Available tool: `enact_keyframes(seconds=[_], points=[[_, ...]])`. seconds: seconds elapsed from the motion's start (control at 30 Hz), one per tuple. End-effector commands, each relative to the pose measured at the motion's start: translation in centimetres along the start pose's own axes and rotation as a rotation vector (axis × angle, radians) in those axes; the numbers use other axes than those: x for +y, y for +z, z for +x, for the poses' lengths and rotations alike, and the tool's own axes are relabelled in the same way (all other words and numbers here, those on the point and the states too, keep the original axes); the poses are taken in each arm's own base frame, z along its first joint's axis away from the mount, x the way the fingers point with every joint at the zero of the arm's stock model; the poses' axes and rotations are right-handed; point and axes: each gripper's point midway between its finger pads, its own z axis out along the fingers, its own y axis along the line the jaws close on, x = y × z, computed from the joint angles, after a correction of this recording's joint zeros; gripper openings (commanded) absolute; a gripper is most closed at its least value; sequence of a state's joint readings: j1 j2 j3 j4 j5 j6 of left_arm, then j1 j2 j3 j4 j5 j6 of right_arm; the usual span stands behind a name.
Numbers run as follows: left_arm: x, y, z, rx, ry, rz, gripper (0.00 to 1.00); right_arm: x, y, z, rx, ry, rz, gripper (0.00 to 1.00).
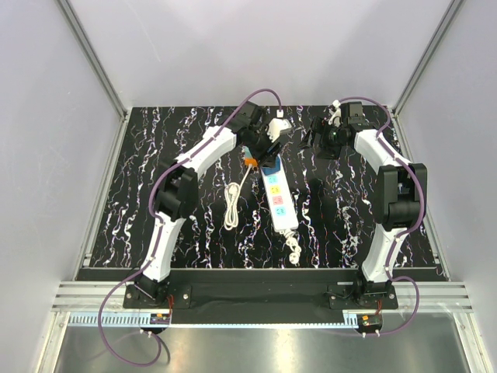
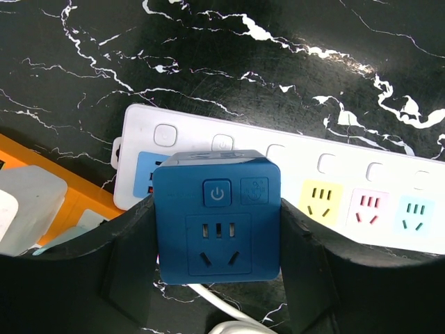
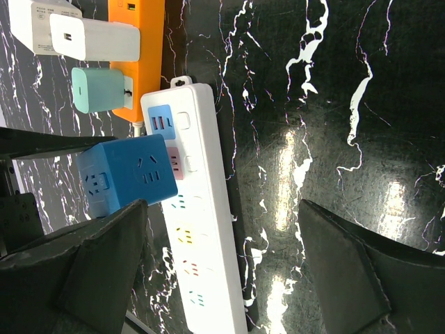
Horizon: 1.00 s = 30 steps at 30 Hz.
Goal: Insert the plug
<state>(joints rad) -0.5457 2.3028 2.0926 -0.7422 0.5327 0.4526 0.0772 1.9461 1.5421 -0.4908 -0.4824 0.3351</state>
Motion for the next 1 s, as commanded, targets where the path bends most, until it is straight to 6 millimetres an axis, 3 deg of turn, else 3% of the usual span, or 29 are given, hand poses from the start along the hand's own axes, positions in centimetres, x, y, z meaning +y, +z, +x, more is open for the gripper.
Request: enact_keyframes(seconds=[0.0,0.47,0.63,0.97], points=[[-1.1,-0.4,0.0,-0.008,0.034,0.043,0.0,0.9,-0.9,-1.6,-0.053,-0.041,-0.026,0.95],[-0.4,1.2,2.7,0.119,0.121,-0.019,0.0,1.1,-0.9,-1.6,-0.052,-0.042,-0.033,0.95],[-1.1,1.9,2.8,0.11,0.12,0.021,0.0,0.9,-0.8,-1.6,-0.05,-0.042,-0.029,0.95],[-0.4,2.2,2.0,0.051,0.078,0.074,0.0,1.1,-0.8,-1.4,-0.045,-0.037,-0.038,0.94]])
